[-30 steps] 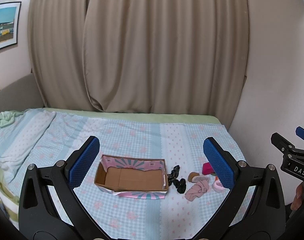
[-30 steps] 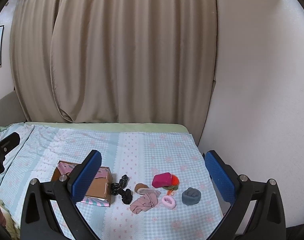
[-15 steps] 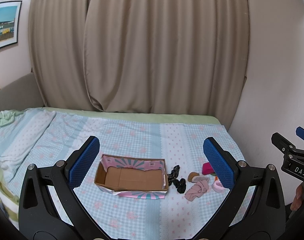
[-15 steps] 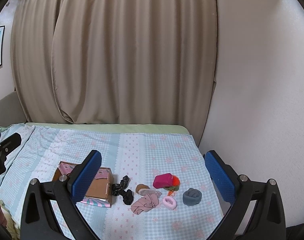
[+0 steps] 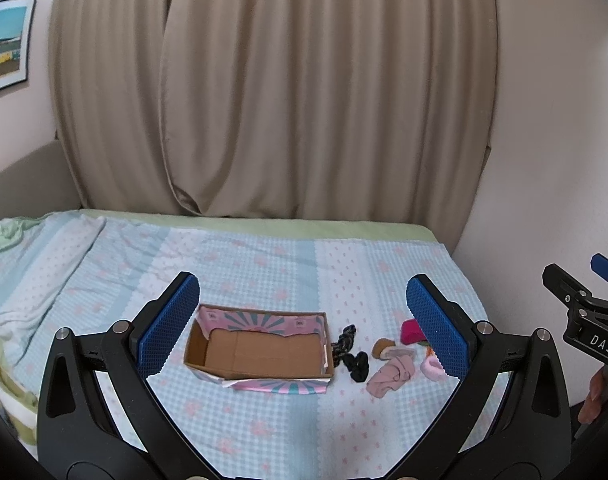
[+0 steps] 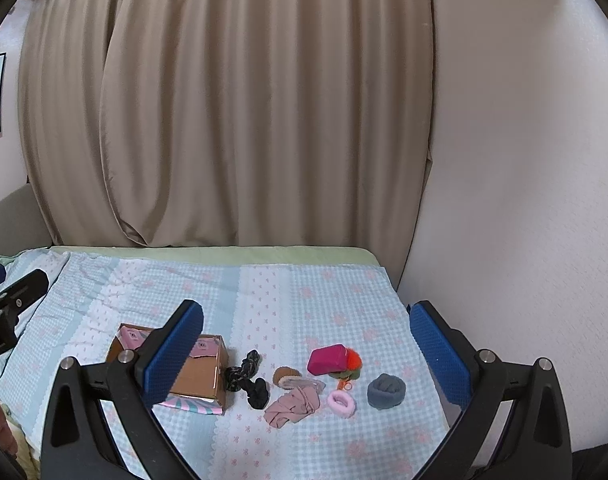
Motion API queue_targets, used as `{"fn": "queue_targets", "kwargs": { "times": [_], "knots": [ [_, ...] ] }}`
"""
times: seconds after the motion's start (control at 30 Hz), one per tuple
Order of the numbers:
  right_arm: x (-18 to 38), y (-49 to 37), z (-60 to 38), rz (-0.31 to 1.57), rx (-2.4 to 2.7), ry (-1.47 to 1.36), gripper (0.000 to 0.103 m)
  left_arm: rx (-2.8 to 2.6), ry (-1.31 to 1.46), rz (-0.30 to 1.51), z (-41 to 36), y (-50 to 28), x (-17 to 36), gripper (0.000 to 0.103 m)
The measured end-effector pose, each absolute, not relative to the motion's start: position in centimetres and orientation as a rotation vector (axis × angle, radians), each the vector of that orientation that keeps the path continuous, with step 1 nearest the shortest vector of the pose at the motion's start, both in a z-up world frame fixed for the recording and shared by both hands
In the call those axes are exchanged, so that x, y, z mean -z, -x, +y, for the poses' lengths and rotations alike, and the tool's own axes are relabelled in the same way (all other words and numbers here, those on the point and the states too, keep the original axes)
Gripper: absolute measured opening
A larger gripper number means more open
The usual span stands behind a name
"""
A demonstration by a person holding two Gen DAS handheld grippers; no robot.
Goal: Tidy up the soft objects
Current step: 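Grasp the pink scarf with the left tool while the right tool grasps the pink fluffy hair tie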
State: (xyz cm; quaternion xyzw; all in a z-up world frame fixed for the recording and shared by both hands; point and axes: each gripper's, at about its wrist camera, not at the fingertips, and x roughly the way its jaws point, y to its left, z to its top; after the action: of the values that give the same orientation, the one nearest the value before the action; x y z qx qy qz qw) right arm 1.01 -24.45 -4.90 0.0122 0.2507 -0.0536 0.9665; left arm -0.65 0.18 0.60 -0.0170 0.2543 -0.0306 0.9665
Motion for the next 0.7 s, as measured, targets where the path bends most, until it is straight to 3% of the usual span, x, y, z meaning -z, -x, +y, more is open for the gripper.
{"fn": "queue_targets", "kwargs": {
  "times": [0.37,0.7],
  "knots": [
    [9.7,-2.4,-28.8,0.558,0.150,-0.042,0.103,0.120,0.057,0.607,-2.5,-3.0,3.9,0.102],
    [20.5,-6.9,-35.9,0.701,0.084,-0.015,0.103,0.168,0.033,0.789,-12.5,-6.9,15.0,0.102]
  ]
}}
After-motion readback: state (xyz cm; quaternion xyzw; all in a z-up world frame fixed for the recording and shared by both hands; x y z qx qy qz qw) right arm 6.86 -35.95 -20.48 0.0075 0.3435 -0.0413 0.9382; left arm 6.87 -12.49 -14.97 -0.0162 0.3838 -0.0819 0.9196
